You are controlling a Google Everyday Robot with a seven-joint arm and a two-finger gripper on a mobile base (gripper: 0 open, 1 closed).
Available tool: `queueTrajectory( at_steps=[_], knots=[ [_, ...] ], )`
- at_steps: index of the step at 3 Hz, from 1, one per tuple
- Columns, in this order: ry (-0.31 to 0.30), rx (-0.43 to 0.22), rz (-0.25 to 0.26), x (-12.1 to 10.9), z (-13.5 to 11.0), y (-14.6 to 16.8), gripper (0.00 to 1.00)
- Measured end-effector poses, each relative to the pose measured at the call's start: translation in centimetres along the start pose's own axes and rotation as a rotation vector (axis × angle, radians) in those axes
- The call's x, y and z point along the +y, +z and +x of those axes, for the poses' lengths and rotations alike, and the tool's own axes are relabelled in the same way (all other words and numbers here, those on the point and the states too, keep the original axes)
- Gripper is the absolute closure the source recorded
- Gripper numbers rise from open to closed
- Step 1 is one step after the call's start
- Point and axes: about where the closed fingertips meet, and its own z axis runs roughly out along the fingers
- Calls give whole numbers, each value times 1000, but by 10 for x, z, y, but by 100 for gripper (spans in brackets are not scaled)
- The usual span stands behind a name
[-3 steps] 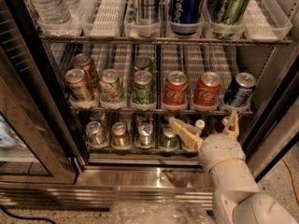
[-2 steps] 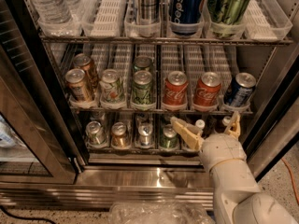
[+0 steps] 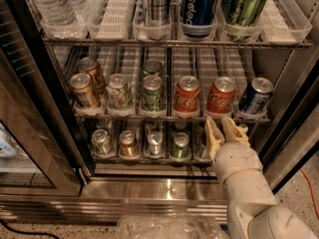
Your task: Pick coke can from middle shelf of fridge
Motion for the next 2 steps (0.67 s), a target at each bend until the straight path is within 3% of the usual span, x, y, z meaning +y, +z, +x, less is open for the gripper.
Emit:
queueTrajectory(
  at_steps=[1,2],
  knots=[
    [-5,-5,1,1,0,-2,41],
    [-10,-8,3,3,2,-5,24]
  ],
)
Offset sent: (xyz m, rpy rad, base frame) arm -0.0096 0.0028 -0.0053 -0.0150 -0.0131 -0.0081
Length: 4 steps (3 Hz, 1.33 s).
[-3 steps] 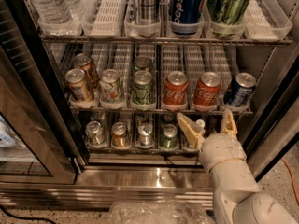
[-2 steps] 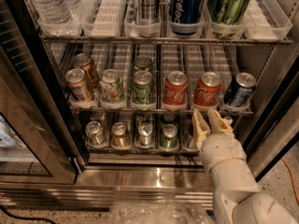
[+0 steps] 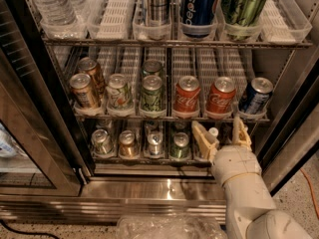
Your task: Pick coke can from middle shelf of fridge
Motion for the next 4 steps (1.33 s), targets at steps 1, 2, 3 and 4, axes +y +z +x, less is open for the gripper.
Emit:
queueTrajectory(
  at_steps=[1,2,3,4],
  knots=[
    [-5,1,13,0,3,1,26],
    [-2,1,25,-2,2,11,26],
    [6,9,28,-3,-1,26,26],
    [11,19,35,-4,-3,44,25]
  ],
)
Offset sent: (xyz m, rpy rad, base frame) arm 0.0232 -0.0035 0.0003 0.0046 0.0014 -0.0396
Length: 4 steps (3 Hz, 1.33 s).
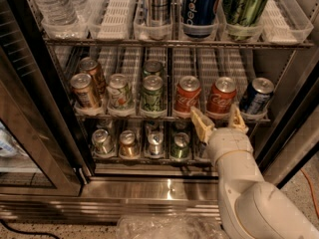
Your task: Pick coke can from middle shelf of fridge
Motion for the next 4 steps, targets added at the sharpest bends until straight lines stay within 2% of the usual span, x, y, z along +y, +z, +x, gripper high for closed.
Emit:
queueTrajectory(
  at_steps=[2,3,4],
  knots=[
    [13,11,46,-9,2,23,27],
    [16,12,71,-15,3,32,33],
    [15,9,80,-17,4,37,31]
  ],
)
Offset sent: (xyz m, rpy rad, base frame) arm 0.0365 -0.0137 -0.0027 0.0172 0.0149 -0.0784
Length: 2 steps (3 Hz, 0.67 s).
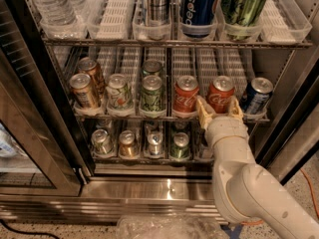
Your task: Pick coke can from middle shelf of fridge
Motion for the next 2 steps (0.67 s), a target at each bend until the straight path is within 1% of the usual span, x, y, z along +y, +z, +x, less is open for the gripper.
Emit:
queueTrajectory(
  at_steps=[1,2],
  knots=[
    [3,-13,12,0,-5,7,31],
    [1,-22,26,0,-10,18,28]
  ],
)
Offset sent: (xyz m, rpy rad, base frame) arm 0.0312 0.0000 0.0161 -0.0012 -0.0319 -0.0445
